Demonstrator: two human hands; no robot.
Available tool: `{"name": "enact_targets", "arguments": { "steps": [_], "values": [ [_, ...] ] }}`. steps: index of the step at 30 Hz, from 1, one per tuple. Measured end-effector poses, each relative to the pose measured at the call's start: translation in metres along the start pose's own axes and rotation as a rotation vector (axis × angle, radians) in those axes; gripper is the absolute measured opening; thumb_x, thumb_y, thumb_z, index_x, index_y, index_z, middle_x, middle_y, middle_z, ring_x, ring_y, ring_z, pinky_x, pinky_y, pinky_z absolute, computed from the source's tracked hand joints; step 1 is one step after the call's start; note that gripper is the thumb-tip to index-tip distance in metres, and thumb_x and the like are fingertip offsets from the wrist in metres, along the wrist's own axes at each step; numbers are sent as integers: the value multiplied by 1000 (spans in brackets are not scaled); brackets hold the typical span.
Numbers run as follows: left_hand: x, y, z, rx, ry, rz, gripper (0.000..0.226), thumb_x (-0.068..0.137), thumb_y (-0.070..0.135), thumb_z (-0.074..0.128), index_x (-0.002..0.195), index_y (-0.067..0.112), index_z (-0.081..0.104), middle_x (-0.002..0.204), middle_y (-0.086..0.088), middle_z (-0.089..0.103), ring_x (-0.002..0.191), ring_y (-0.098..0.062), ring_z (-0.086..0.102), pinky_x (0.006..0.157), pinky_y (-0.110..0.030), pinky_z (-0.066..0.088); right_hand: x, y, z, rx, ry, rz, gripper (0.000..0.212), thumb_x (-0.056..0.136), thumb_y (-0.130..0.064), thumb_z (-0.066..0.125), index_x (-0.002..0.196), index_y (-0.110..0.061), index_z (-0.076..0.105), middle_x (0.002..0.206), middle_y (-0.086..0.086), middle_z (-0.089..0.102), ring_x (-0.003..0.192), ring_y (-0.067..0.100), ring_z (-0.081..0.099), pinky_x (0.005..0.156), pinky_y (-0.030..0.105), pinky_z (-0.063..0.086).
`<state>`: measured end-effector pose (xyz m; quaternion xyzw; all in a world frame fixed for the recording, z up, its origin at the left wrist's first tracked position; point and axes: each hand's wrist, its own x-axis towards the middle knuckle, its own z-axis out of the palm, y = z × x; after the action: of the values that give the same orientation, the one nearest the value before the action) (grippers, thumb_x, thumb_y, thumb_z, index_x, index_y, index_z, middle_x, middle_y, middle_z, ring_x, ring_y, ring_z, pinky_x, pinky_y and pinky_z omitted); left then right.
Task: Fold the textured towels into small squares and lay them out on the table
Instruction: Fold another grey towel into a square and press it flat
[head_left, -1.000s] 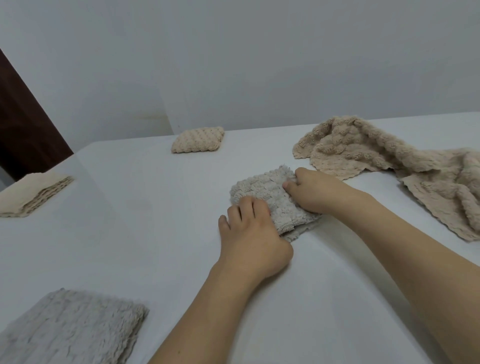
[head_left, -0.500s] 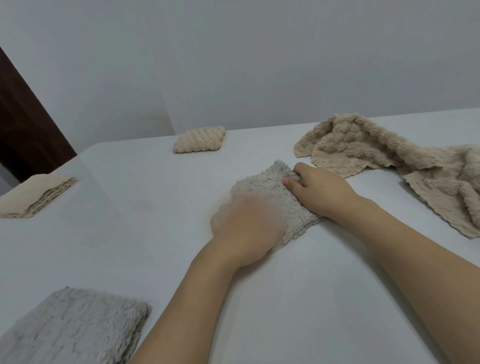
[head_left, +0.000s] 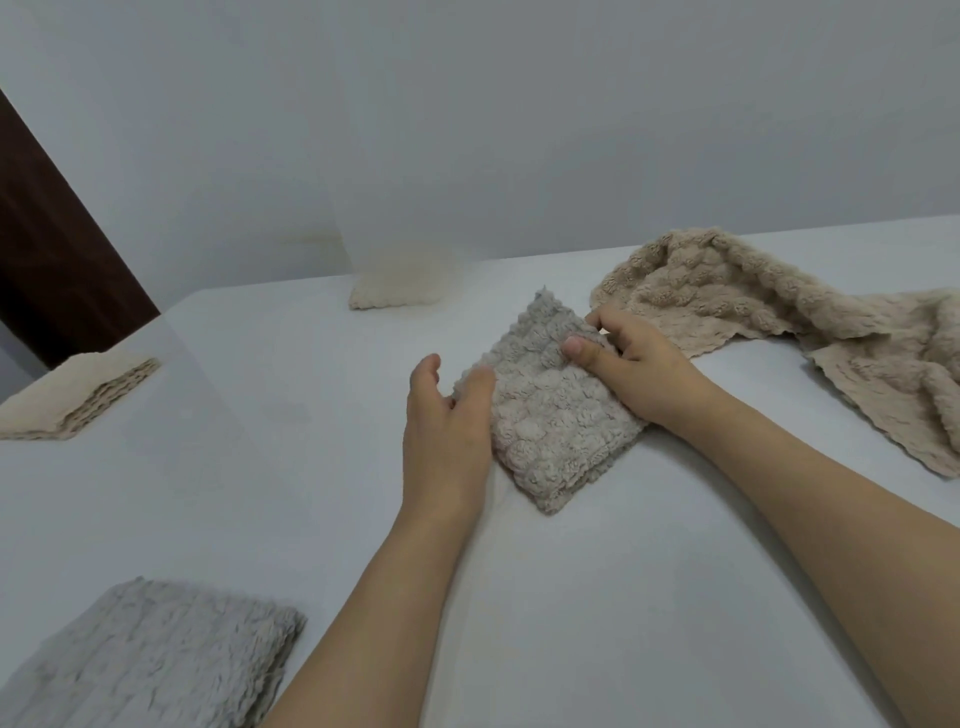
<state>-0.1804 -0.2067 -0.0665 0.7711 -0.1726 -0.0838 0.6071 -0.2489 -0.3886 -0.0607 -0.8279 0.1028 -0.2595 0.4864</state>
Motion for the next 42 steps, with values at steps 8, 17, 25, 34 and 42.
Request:
{"name": "enact_targets", "arguments": {
  "steps": [8, 17, 25, 34, 42],
  "values": [
    [10, -6, 1, 530, 8, 73, 41, 81, 54, 47, 62, 19, 38, 69, 3, 51, 86, -31, 52, 80, -43, 43, 1, -7, -4, 125, -113, 213, 34, 83, -50, 62, 84, -16, 62, 69, 11, 50, 53, 18, 40, 53, 31, 31],
    [0, -2, -1, 819, 13, 138, 54, 93, 61, 34, 82, 12, 54, 83, -1, 61, 86, -29, 57, 87, -41, 47, 7, -16, -16, -199, -431, 358, 33, 79, -30, 77, 105, -14, 65, 98, 4, 72, 92, 21, 69, 86, 37, 55],
    [5, 6, -10, 402, -46, 59, 43, 91, 59, 42, 71, 21, 46, 75, 6, 54, 74, -18, 52, 66, -35, 39, 6, -6, -16, 225, -246, 322, 28, 70, -19, 79, 91, -4, 67, 92, 16, 69, 83, 23, 66, 83, 36, 53],
    [11, -2, -5, -9, -67, 95, 39, 94, 43, 60, 67, 16, 53, 64, 8, 61, 62, -12, 57, 64, -38, 47, 6, -11, -9, 562, -179, 470, 42, 70, -21, 75, 105, 2, 68, 97, 17, 72, 80, 25, 70, 77, 34, 59],
    [7, -6, -2, -33, 88, 223, 34, 102, 43, 45, 82, 16, 43, 76, 6, 51, 67, -7, 47, 60, -27, 39, 12, -24, 11, 694, -19, 620, 27, 91, -35, 59, 101, -11, 67, 88, 10, 74, 79, 24, 70, 72, 32, 54]
  ]
}}
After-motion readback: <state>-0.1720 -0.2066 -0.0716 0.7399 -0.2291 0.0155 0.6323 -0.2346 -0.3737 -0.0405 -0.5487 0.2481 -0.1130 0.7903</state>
